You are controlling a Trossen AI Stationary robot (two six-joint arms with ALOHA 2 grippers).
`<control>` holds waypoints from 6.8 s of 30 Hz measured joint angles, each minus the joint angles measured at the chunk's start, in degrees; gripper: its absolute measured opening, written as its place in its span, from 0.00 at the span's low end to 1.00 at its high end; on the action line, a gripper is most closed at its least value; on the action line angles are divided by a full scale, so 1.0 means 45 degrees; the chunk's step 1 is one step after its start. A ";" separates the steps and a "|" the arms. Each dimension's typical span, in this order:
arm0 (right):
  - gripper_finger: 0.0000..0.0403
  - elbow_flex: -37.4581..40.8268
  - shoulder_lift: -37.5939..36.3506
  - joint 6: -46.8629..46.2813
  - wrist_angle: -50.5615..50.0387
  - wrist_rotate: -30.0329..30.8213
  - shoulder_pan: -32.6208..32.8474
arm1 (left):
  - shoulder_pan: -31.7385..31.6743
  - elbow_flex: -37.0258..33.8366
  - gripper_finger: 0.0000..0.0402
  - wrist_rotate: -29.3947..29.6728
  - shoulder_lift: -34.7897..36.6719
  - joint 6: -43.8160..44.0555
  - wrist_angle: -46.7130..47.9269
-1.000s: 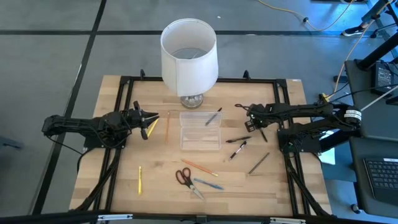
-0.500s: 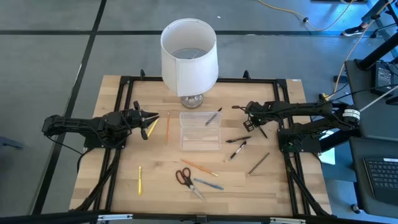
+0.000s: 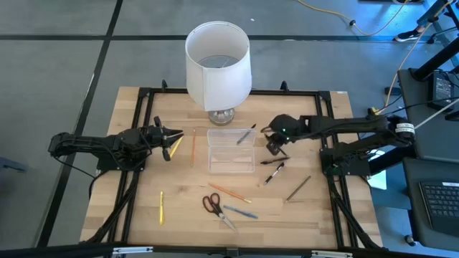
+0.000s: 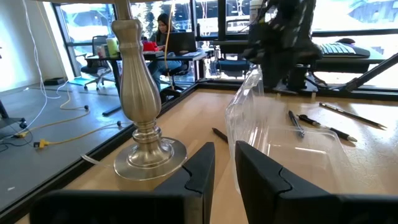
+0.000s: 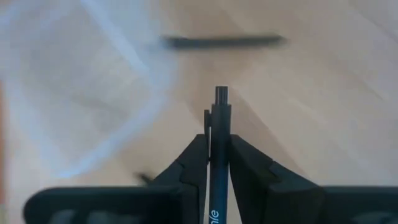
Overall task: Pick & place school supplies into a supply box
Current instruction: Put the black pen into the transparent supply box
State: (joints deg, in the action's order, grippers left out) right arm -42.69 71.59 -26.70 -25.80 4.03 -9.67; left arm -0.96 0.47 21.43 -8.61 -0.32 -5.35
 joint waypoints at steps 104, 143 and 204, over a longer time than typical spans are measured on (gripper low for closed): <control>0.35 -0.1732 0.1465 0.3161 0.4080 0.0733 0.5233 | 0.0001 0.0203 0.15 0.1400 -0.0253 -0.0503 0.0375; 0.35 0.4500 -0.4857 0.2336 0.4812 0.4852 0.5983 | 0.0001 0.7548 0.15 0.0386 -0.9723 1.1049 1.2105; 0.35 0.4495 -0.4852 0.2277 0.3895 0.4852 0.5988 | -0.3466 0.7326 0.36 -0.0155 -1.5588 1.9605 1.3112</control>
State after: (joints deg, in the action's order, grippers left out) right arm -22.46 49.76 -16.45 -8.27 25.87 17.28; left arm -16.55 33.44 20.73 -78.75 87.91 53.65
